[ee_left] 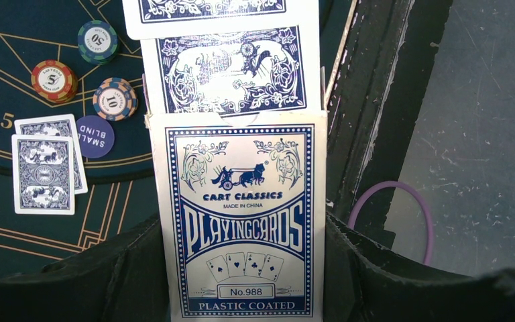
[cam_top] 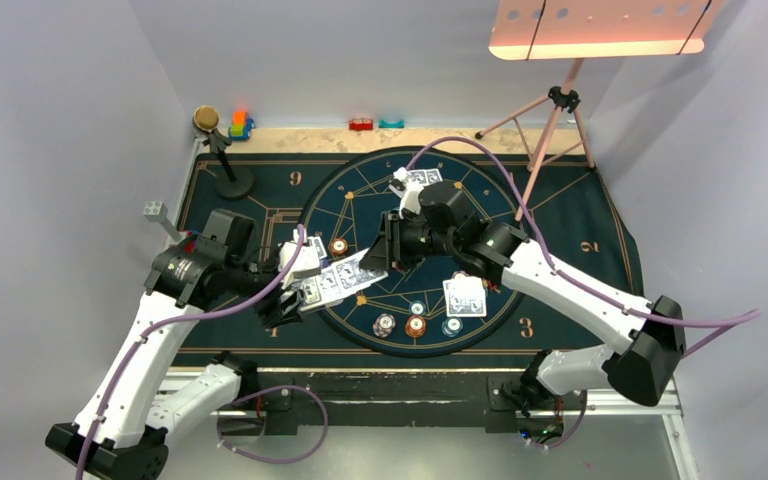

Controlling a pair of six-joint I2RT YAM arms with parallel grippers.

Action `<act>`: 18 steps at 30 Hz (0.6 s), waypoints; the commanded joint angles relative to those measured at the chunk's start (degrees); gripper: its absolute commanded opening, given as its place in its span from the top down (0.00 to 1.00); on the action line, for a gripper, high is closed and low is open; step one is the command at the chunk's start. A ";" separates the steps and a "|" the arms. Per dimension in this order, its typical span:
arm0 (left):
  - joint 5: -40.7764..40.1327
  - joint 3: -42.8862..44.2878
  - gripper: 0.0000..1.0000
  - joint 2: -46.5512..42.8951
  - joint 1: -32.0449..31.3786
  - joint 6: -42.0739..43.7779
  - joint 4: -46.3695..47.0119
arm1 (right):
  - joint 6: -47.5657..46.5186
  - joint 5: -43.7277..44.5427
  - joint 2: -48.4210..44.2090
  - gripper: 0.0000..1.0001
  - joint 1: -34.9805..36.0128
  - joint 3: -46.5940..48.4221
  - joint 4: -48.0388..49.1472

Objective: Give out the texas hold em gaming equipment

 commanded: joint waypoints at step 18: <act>1.43 2.58 1.00 -0.68 0.39 0.28 0.71 | -4.98 3.68 -3.31 1.00 -0.24 7.75 -4.35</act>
